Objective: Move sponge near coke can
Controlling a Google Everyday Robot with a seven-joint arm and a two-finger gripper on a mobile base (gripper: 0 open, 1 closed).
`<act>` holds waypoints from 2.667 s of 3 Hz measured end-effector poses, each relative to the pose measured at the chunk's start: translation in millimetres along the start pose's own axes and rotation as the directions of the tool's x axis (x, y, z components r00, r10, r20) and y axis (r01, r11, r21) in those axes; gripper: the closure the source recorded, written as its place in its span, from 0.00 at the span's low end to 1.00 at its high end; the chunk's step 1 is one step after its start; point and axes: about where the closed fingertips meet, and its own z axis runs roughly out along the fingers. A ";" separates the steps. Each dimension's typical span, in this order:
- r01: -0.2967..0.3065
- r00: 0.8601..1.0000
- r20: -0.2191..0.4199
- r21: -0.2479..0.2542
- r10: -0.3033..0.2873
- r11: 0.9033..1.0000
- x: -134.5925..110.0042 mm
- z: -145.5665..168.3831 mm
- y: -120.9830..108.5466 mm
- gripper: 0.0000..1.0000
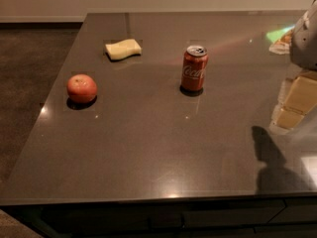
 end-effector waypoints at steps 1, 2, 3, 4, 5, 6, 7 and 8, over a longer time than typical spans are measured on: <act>0.000 1.000 0.000 0.000 0.000 1.000 0.0 0.0 0.0 0.00; 0.016 0.999 0.041 0.008 -0.016 1.000 -16.2 4.7 -10.9 0.00; 0.050 0.994 0.097 0.024 -0.052 0.998 -45.1 9.3 -28.4 0.00; 0.084 0.985 0.149 0.036 -0.089 0.996 -78.7 16.3 -48.1 0.00; 0.110 0.975 0.193 0.033 -0.115 0.993 -114.5 27.8 -65.1 0.00; 0.111 0.970 0.215 0.032 -0.115 0.993 -150.2 44.6 -85.5 0.00; 0.110 0.969 0.222 0.024 -0.112 0.994 -187.1 64.2 -108.5 0.00; 0.100 0.972 0.210 0.018 -0.102 0.995 -221.2 88.6 -134.3 0.00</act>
Offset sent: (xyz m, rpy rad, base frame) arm 0.0358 0.0301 -0.0008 0.0769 -0.0286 0.0581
